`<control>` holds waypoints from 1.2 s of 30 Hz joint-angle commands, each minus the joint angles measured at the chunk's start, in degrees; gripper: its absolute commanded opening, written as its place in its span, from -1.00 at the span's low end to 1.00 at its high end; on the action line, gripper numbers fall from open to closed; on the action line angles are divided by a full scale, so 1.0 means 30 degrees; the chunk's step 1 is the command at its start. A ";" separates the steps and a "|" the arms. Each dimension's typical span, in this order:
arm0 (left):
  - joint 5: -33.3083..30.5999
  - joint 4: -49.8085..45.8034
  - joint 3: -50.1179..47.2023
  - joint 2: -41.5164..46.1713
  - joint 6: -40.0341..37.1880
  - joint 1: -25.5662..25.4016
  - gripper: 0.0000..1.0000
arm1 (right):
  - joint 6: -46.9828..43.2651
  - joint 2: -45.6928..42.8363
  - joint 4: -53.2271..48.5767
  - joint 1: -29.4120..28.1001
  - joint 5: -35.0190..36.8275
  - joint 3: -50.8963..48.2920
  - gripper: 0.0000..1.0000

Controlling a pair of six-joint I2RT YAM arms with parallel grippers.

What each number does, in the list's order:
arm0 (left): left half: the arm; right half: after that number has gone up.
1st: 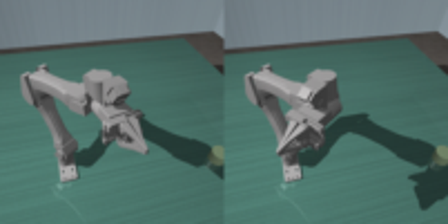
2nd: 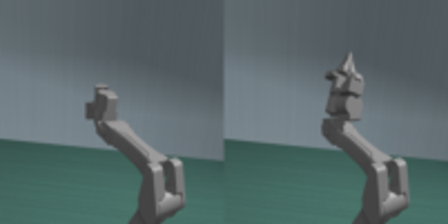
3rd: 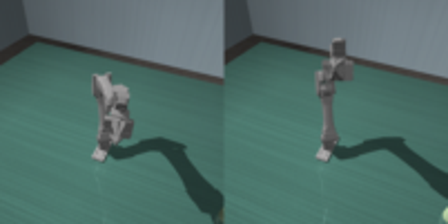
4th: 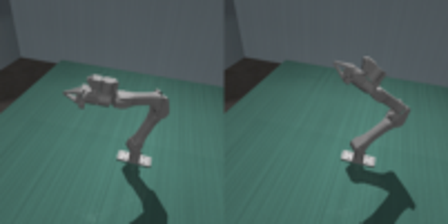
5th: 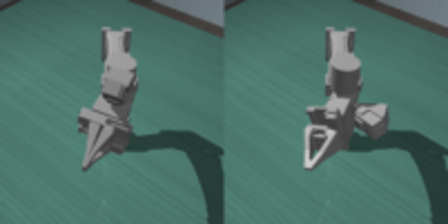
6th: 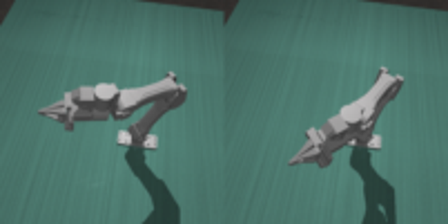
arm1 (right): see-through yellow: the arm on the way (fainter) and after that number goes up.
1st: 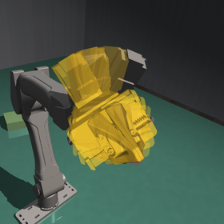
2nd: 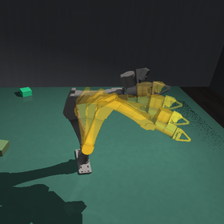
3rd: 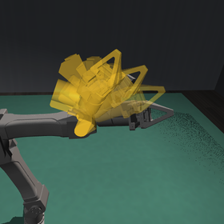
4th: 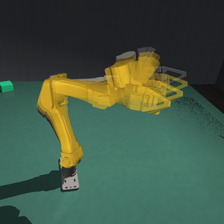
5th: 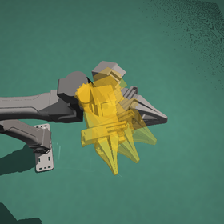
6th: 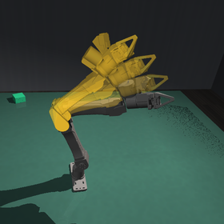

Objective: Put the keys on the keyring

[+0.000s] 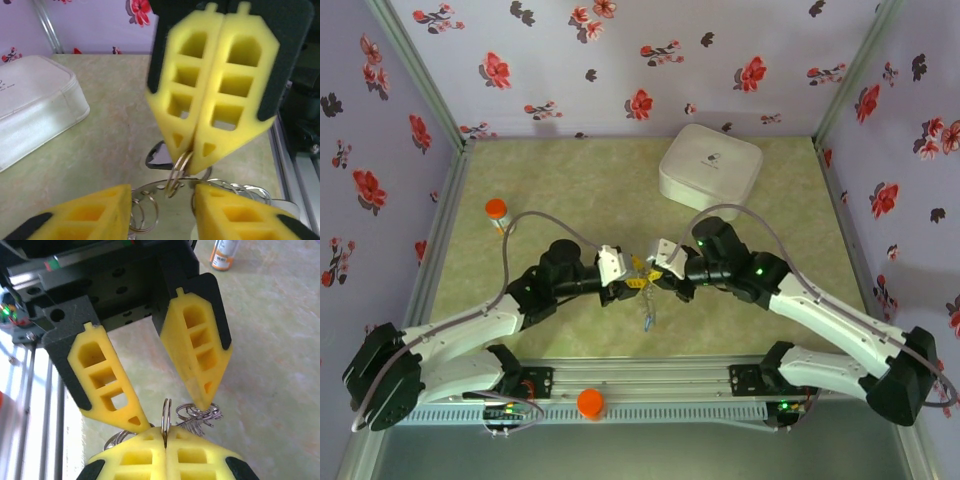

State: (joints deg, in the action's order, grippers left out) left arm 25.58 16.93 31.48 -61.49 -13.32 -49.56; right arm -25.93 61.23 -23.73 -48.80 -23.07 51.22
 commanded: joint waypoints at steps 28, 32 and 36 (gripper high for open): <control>0.2219 0.1993 -0.0147 0.0025 -0.0079 -0.0004 -1.00 | -0.0103 -0.0144 0.1328 0.0739 -0.0776 -0.0071 -0.50; 0.2634 0.5285 -0.1139 -0.0148 0.1269 0.0025 -1.00 | 0.1005 -0.1408 0.2731 0.1499 -0.1933 -0.1545 -0.49; 0.2957 0.6518 -0.1395 -0.0226 0.1913 0.0026 -1.00 | 0.1220 -0.1716 0.2282 0.1500 -0.2023 -0.1694 -0.54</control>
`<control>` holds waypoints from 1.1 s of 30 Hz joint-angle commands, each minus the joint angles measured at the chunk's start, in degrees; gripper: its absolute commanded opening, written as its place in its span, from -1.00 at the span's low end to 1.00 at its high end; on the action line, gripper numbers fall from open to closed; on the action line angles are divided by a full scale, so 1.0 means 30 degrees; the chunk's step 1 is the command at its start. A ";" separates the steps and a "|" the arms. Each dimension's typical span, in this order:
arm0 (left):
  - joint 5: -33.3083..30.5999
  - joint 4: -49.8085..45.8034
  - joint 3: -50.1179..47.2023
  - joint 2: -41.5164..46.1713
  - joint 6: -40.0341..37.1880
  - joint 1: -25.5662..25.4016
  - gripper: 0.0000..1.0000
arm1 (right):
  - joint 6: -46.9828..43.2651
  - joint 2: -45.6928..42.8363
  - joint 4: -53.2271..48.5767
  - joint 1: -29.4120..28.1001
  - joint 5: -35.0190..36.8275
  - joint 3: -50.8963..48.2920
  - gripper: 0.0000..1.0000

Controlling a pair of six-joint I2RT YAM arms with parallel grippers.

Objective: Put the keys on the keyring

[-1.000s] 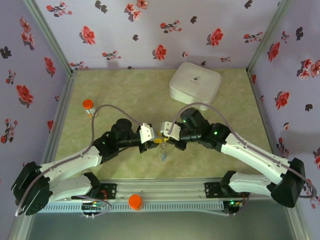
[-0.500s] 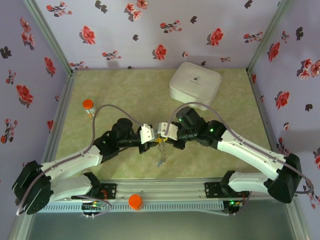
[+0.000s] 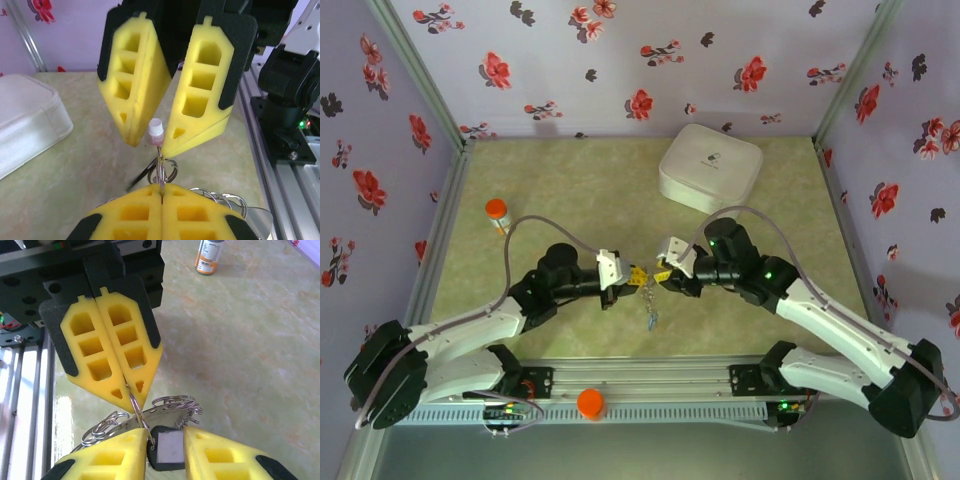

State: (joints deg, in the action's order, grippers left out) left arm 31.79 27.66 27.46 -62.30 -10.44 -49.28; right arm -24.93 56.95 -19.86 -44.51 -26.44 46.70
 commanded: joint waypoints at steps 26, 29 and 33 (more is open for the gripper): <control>0.1328 0.2087 0.0631 0.0506 0.0278 -0.0039 -1.00 | 0.0127 0.0298 -0.0867 0.0075 0.0049 0.0152 -0.92; 0.1361 0.2356 0.0529 0.0323 0.0448 -0.0039 -1.00 | 0.0565 -0.0892 0.0406 0.0341 -0.0420 -0.0638 -0.64; 0.1590 0.2806 0.0539 -0.0018 0.0603 -0.0040 -1.00 | 0.1059 -0.1536 0.1462 0.0716 -0.2149 -0.1080 -0.55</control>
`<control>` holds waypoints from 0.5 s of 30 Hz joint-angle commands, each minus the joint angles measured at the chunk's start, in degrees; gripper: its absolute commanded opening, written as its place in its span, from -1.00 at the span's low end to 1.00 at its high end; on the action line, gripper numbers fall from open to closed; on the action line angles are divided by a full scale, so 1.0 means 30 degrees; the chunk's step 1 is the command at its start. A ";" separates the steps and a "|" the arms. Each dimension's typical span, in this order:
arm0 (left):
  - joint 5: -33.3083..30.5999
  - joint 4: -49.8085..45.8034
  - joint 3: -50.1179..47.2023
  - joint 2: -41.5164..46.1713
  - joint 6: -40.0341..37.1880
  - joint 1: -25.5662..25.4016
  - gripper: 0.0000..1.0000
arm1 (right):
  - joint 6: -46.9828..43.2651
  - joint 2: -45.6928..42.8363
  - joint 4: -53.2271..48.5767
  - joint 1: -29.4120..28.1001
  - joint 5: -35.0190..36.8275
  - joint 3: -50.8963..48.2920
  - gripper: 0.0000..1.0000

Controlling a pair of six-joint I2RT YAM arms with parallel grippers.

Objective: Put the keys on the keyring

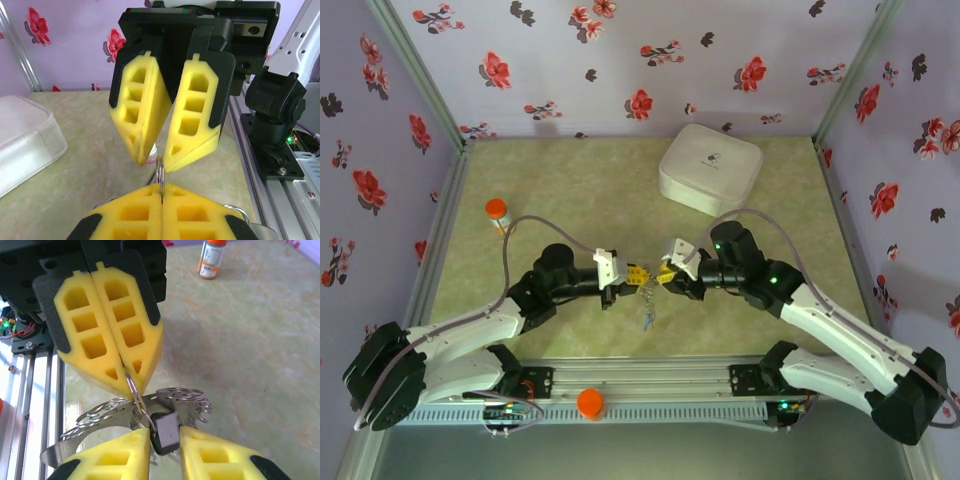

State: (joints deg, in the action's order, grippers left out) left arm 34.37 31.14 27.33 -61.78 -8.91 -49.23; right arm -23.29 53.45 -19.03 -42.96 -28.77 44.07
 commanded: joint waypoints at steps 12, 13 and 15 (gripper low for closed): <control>0.1155 0.1838 0.0849 -0.0530 -0.0137 -0.0054 -1.00 | 0.1803 0.0429 0.2743 0.0200 -0.3074 -0.0085 -1.00; 0.1039 0.1837 0.0788 -0.0502 -0.0137 -0.0032 -1.00 | 0.1585 0.0449 0.2254 0.0199 -0.2948 0.0121 -1.00; -0.0144 0.2069 0.0455 -0.0319 -0.0302 -0.0059 -0.54 | 0.1002 0.0660 0.0932 0.0199 -0.2570 0.0749 -1.00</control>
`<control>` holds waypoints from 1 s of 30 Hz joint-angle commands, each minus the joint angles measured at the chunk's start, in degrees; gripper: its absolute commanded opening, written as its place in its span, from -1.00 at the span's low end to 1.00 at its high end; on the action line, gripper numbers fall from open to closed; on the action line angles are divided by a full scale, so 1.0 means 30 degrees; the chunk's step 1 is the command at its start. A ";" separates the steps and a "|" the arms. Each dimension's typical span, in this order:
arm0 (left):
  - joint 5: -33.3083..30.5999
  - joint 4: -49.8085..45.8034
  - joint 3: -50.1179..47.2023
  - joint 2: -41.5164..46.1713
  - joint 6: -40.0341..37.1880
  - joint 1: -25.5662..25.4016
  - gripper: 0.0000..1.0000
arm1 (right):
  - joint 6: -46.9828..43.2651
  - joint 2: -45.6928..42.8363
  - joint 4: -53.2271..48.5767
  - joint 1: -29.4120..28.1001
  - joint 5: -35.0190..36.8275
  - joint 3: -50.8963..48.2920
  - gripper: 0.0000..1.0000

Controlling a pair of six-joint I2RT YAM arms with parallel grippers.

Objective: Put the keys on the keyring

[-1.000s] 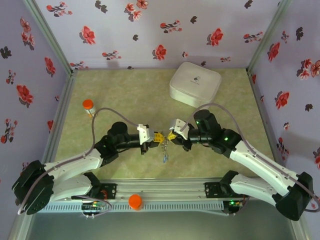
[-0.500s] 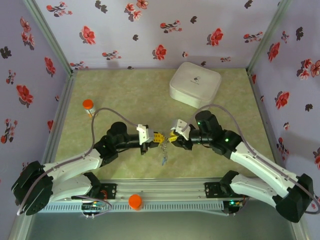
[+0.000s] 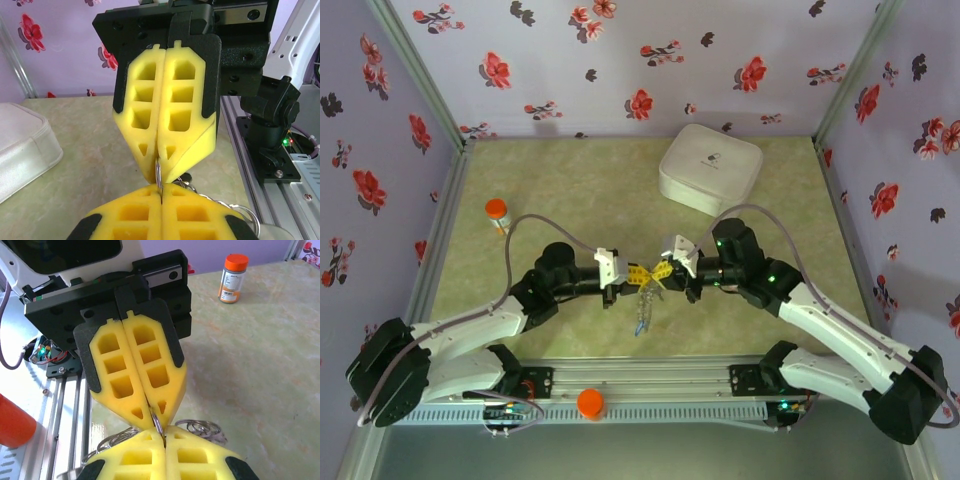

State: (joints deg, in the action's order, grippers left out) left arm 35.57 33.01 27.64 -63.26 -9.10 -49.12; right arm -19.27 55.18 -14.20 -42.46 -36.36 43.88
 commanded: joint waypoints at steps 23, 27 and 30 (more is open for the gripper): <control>-0.2057 -0.5294 0.2312 0.0447 -0.4234 -0.0413 -0.70 | -0.6491 0.4843 -0.8960 -0.3534 0.6862 0.7629 -1.00; -0.2074 -0.5390 0.2583 0.0141 -0.4225 -0.0417 -1.00 | -0.5827 0.4617 -0.7729 -0.3513 0.7153 0.7180 -1.00; -0.2014 -0.5464 0.2408 0.0447 -0.4033 -0.0414 -1.00 | -0.4648 0.3626 -0.6942 -0.3022 0.6740 0.6296 -0.62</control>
State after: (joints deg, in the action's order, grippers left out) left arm 28.51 15.59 33.08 -62.30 -21.06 -50.00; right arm -36.01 68.84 -39.79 -52.10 -15.84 64.23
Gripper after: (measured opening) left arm 0.043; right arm 0.167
